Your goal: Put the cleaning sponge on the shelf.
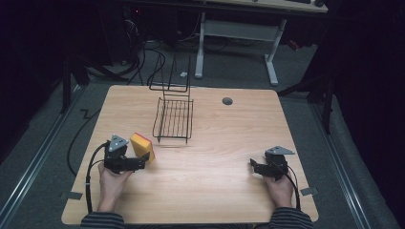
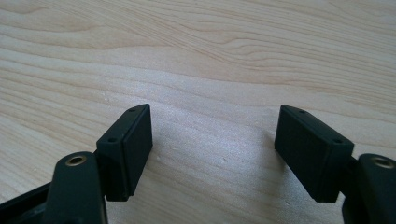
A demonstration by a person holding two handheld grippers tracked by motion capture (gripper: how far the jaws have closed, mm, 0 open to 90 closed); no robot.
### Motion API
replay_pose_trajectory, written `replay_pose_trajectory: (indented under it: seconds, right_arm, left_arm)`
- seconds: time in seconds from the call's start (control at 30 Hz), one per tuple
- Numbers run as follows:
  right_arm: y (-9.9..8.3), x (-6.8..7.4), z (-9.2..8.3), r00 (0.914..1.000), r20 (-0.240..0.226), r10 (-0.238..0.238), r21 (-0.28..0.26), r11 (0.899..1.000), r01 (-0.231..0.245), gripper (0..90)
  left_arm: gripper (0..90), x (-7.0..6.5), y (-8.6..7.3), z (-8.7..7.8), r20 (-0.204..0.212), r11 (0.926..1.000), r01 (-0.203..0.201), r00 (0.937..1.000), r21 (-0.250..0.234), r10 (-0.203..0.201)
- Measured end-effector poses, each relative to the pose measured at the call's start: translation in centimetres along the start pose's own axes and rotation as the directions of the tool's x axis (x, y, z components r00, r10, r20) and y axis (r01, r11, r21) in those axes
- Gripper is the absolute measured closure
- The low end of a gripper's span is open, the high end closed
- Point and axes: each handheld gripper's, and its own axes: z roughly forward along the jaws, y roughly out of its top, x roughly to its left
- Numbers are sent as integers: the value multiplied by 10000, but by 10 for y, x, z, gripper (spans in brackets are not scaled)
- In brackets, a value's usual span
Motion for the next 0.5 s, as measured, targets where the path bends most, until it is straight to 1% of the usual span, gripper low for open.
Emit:
replay_pose_trajectory:
  seconds: [0.13,0.17,0.27,0.37,0.47,0.5]
  right_arm:
    - [0,0,0,10000,0,0,-1,10000,0,279]
    - [0,0,0,10000,4,-5,-3,10000,5,279]
    - [0,0,0,10000,4,-3,-2,10000,3,279]
    - [0,0,0,10000,-4,-19,-11,10000,19,279]
    - [0,0,0,10000,-4,-12,-9,10000,12,279]
    - [0,0,0,10000,3,-4,-1,10000,4,279]
  left_arm:
    - [2,0,2,6,-40,10000,31,10000,33,-31]
    - [3,1,3,7,-90,10000,-20,10000,-7,20]
    - [14,2,2,12,-149,9999,101,9998,90,-99]
    - [27,3,2,15,-141,9999,97,9999,135,-95]
    - [52,2,1,17,-120,9999,51,9999,143,-49]
    - [85,2,1,18,-93,9999,21,10000,106,-20]
